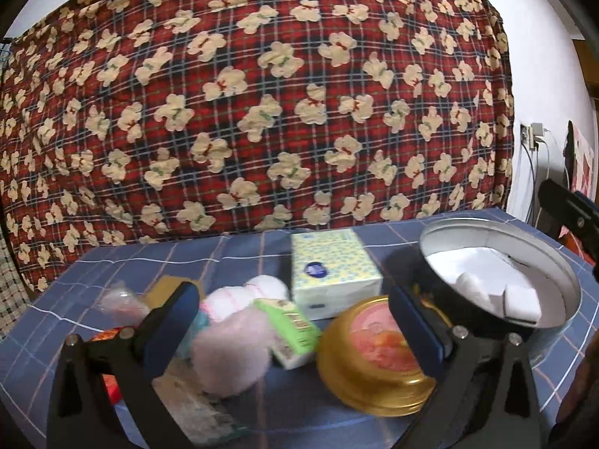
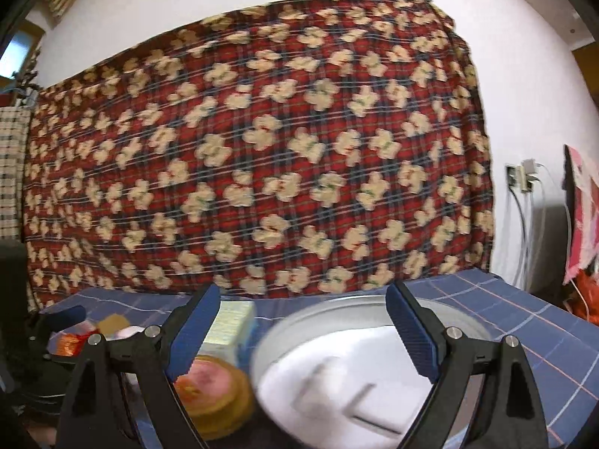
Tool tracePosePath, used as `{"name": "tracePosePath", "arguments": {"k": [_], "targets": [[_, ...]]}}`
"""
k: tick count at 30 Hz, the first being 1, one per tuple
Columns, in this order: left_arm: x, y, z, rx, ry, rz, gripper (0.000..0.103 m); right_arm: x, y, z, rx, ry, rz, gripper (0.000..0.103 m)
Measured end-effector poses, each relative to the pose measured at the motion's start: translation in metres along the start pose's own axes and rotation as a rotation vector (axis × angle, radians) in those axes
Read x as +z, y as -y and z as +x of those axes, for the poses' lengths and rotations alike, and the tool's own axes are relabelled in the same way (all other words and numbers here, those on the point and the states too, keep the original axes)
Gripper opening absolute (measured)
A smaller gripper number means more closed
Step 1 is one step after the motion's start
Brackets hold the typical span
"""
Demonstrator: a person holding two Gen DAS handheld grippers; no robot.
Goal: Organize soft objects
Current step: 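Move both tools back over the pile of soft items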
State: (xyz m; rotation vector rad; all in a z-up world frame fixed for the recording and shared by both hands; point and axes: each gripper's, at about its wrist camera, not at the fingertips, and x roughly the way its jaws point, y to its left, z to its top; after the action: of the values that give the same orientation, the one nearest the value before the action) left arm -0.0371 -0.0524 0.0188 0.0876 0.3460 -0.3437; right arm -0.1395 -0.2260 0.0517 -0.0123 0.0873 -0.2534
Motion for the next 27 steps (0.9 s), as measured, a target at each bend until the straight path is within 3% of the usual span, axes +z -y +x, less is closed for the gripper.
{"name": "tracePosePath", "arguments": {"k": [8,16,21,27], "targets": [[-0.005,-0.052,0.002,0.062,-0.022,-0.043,0.102,-0.006,-0.051,0.009,0.124,-0.048,-0.057,0.092],[-0.011,-0.116,0.004,0.176,-0.039,-0.074,0.102,-0.013,-0.091,0.019,0.202,-0.094,-0.109,0.092],[-0.015,-0.159,0.005,0.235,-0.058,-0.147,0.102,-0.021,-0.118,0.033,0.259,-0.162,-0.149,0.092],[-0.023,-0.194,0.008,0.282,-0.100,-0.227,0.102,-0.036,-0.153,0.056,0.391,-0.311,-0.165,0.092]]}}
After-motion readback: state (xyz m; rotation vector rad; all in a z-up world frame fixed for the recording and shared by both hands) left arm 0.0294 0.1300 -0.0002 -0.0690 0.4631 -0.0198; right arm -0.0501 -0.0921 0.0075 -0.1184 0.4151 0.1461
